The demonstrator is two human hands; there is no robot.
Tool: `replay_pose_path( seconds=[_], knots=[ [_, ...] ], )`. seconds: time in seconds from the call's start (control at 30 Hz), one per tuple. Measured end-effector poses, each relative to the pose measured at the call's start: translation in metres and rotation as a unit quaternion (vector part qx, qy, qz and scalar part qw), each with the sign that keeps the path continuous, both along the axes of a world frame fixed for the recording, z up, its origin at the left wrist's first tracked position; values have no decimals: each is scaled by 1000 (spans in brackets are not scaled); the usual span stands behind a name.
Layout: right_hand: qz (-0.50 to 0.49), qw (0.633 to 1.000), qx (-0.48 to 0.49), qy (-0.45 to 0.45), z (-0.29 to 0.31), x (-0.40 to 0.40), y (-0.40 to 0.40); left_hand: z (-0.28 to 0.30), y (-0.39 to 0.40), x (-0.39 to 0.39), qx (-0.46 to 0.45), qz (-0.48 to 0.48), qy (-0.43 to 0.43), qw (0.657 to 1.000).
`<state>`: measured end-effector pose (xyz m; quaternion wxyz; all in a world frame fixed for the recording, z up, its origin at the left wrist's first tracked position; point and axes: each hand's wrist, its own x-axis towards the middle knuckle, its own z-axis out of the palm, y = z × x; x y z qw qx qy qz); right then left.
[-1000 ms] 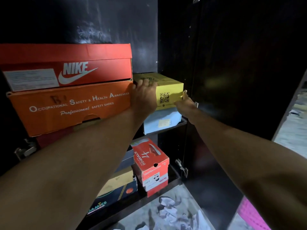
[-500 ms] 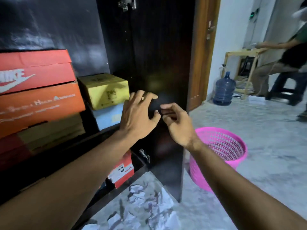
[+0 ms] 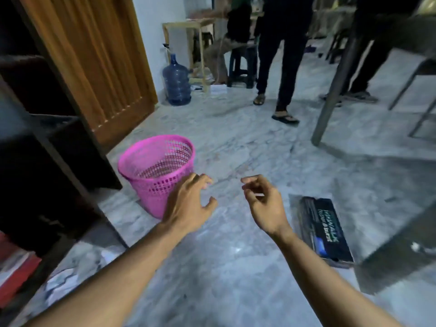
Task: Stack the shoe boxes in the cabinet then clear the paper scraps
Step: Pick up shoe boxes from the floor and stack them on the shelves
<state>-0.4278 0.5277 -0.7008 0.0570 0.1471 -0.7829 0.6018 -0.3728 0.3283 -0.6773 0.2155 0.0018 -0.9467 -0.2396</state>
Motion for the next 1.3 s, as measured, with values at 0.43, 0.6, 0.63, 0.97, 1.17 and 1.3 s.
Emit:
replay_pose_path(
  seconds=[0.43,0.6,0.63,0.97,1.17,1.3],
  knots=[
    [-354,844,263,-304,-239,-49,246,-223,219,-72,194,-77,-358,910],
    [-374,820,273,-337,-277,-73,255,-284,245,-88,242,-55,-398,883],
    [-371,827,262,-332,-283,-79,259,-294,248,-93,254,-48,-401,879],
    [-273,899,151,-308,-306,-30,242,-327,265,-91,401,5,-428,810],
    [-233,917,130,-295,-314,15,210,-337,263,-51,468,17,-387,794],
    [-188,935,71,-292,-311,40,189,-335,239,-25,494,58,-364,788]
  ],
)
